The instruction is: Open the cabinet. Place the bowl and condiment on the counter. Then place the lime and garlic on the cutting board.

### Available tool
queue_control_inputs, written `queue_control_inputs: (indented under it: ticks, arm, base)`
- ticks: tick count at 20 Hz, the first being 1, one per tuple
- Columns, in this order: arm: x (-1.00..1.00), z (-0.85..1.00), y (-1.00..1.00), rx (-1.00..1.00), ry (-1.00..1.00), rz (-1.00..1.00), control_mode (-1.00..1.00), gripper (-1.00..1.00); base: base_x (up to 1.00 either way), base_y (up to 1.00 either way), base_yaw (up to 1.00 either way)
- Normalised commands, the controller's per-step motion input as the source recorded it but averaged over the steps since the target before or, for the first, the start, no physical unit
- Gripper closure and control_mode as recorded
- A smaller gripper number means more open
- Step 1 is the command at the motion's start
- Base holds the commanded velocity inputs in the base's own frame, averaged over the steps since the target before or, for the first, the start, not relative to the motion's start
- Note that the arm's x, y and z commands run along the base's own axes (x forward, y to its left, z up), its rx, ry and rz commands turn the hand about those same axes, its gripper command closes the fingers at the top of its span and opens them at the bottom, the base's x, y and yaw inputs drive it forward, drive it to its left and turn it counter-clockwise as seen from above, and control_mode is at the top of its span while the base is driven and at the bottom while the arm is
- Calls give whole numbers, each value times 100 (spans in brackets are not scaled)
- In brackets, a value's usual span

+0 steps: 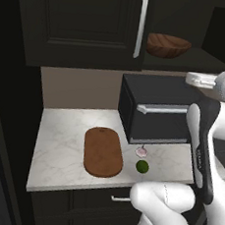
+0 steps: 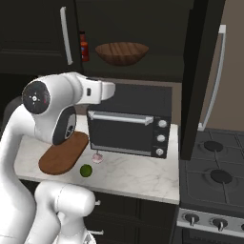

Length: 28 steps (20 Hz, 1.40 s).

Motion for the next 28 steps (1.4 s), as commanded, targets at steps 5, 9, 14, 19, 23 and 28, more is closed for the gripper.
queue_control_inputs:
  ticks: [5, 9, 14, 19, 23, 28]
  arm:
    - [-15, 20, 42, 0, 0, 9, -100, -100]
    - [-12, 16, 40, 0, 0, 7, -100, -100]
    - [-4, 7, 41, 3, 0, 5, -100, -100]
    - [0, 0, 39, 3, 0, 3, -100, -100]
    - [0, -1, 42, 0, 0, 1, -100, -100]
    - [6, 2, 23, 0, 0, 0, -100, -100]
  base:
    - [0, 0, 0]
    - [0, 0, 0]
    - [0, 0, 0]
    - [0, 0, 0]
    - [0, 0, 0]
    - [0, 0, 0]
